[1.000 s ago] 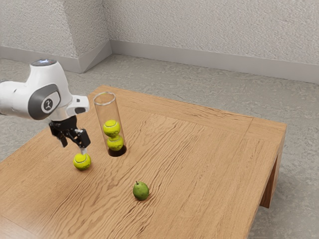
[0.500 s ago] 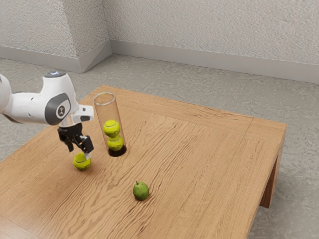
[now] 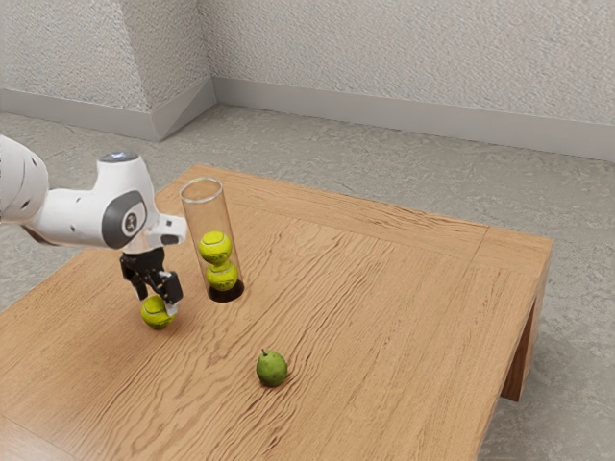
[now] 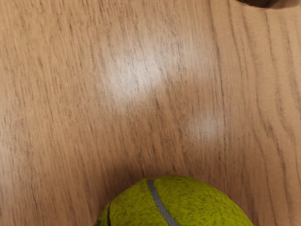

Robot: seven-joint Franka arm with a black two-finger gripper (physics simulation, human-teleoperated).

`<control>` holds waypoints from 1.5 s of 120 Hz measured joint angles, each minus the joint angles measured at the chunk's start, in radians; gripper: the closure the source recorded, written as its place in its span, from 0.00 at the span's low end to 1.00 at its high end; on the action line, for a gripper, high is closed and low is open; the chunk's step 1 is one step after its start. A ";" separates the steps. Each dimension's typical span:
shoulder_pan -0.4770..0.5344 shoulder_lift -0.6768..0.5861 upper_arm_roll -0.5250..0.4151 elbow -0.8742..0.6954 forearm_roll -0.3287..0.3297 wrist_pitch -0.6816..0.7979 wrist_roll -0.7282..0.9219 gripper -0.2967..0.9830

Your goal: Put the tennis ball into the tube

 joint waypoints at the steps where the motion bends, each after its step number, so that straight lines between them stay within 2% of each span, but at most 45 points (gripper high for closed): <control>1: 0.000 0.003 0.000 0.001 0.000 0.000 0.002 0.23; 19: 0.035 0.039 -0.031 0.018 -0.010 0.001 0.026 0.24; 51: 0.059 0.053 -0.053 0.027 -0.008 -0.001 0.040 0.38; 83: 0.101 -0.008 -0.099 0.016 0.009 -0.020 0.026 0.45; 91: 0.103 -0.084 -0.104 0.008 0.028 -0.058 0.014 0.46; 105: 0.093 -0.243 -0.119 0.021 0.013 -0.160 0.013 0.48; 122: 0.081 -0.332 -0.124 0.067 0.003 -0.292 0.013 0.48; 161: 0.122 -0.337 -0.205 0.309 -0.008 -0.518 0.015 0.49; 180: 0.079 -0.239 -0.215 0.450 -0.019 -0.561 0.015 0.49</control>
